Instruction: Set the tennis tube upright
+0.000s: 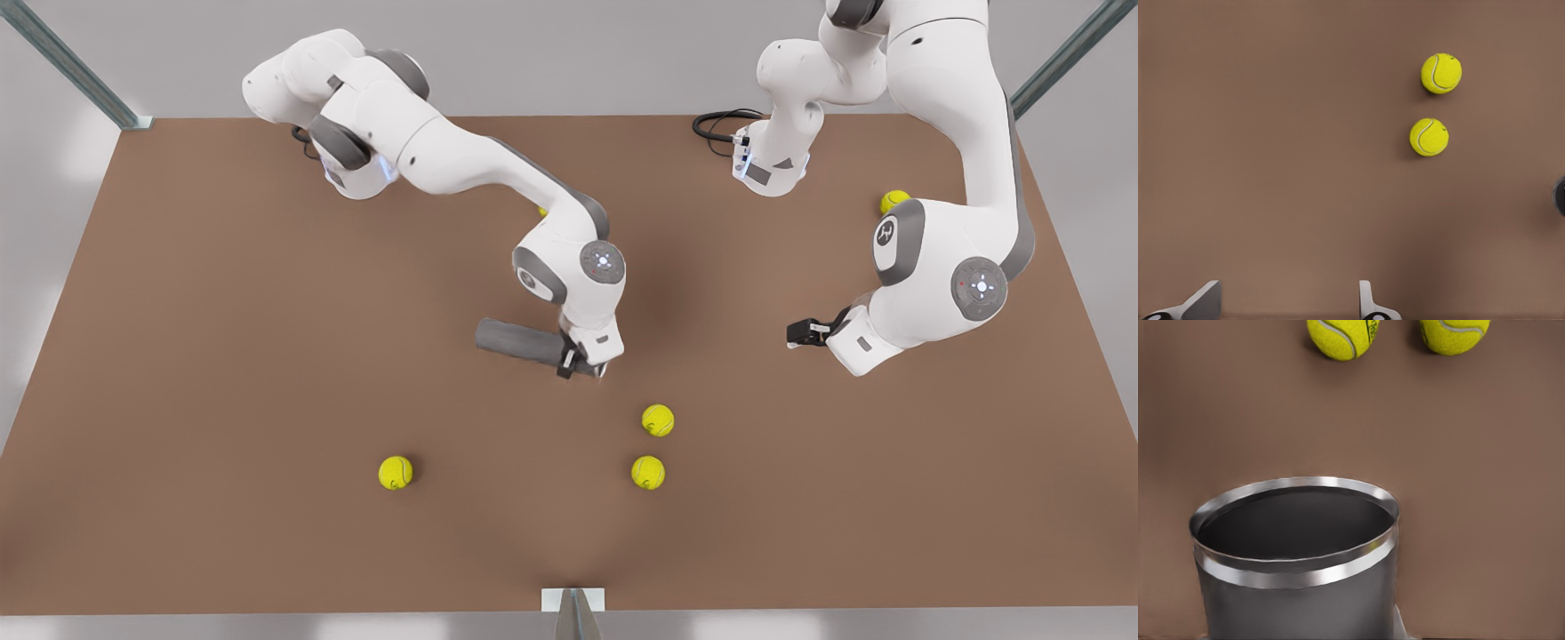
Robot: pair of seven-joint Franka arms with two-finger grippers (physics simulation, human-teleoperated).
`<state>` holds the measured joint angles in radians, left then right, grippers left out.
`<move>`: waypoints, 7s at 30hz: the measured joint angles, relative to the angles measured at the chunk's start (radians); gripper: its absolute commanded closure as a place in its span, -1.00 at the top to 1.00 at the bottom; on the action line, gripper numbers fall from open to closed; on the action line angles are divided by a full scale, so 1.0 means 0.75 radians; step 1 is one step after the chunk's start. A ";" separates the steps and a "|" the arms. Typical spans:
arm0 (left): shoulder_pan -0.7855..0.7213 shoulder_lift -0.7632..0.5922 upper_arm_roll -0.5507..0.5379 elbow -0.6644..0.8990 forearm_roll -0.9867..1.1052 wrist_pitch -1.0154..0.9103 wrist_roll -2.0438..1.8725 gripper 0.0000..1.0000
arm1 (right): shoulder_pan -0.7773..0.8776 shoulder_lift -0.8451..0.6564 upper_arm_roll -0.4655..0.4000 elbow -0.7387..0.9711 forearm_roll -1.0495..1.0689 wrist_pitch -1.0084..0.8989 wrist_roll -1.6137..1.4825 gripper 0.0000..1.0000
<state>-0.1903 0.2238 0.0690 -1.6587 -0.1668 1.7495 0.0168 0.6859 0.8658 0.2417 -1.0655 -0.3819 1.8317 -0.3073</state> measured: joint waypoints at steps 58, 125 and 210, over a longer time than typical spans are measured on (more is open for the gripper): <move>-0.025 0.253 -0.374 -0.167 -1.101 0.376 -0.080 1.00 | -1.040 -1.053 -0.122 -0.806 0.464 -0.060 0.280 1.00; -0.279 0.441 -0.542 -0.734 -2.596 0.839 1.571 1.00 | -1.058 -1.016 -0.122 -0.795 0.469 -0.024 0.725 1.00; -0.305 -0.075 -0.487 -0.742 -1.923 1.013 0.977 -0.57 | -1.058 -0.865 -0.122 -0.503 0.427 -0.241 0.534 1.00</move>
<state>-0.4191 0.1674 -0.2963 -2.2151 -1.6087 2.5090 0.7493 -0.1073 0.2170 0.1498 -1.4424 -0.0620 1.6512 0.0934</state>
